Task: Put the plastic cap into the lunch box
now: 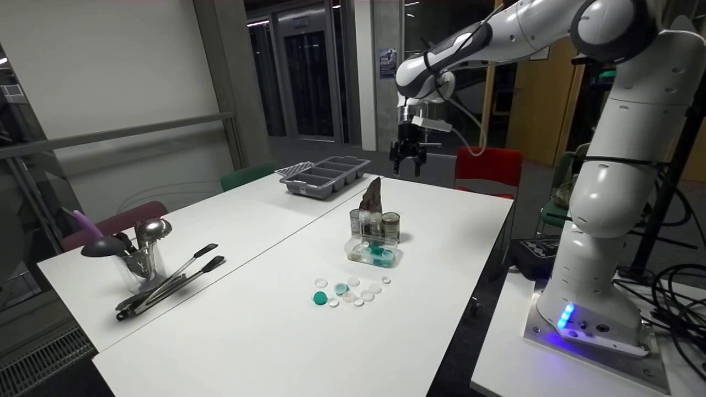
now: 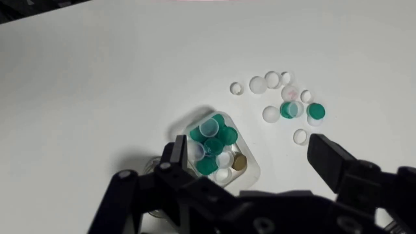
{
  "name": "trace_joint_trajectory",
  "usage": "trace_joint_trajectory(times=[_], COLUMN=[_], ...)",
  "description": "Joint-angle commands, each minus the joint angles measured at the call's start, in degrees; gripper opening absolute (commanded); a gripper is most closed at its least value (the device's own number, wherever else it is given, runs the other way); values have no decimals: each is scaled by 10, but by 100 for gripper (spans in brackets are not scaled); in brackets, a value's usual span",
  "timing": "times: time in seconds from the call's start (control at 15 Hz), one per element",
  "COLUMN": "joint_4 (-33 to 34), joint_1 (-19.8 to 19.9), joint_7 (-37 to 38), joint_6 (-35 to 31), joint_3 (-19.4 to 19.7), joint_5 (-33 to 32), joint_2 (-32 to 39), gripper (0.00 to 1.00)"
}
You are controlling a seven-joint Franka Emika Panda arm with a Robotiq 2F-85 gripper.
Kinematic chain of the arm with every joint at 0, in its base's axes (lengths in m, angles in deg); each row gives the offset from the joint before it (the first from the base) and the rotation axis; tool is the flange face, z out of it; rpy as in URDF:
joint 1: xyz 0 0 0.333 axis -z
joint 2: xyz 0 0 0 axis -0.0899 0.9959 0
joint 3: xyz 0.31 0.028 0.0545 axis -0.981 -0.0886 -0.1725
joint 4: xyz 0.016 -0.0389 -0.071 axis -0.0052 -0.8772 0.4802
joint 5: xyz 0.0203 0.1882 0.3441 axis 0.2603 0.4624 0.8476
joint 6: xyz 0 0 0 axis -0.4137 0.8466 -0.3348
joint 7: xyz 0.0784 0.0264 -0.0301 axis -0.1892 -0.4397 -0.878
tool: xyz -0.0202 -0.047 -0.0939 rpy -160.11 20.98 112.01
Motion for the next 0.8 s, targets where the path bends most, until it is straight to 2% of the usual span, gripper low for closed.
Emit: trace_joint_trajectory(times=[0.0,0.13,0.2,0.33,0.73], joint_4=[94,144,83,94,96], joint_1=[-10,-18,-11,-15,-13], joint_7=[94,146,106,114,117], joint_6=[-21,37,-6,-5,-3], joint_3=[-37,-49,-46,-52,-49], joint_5=[-26,-73,-42,-46,-49], joint_2=[83,137,84,105,105], gripper=[100,100,100,100,100])
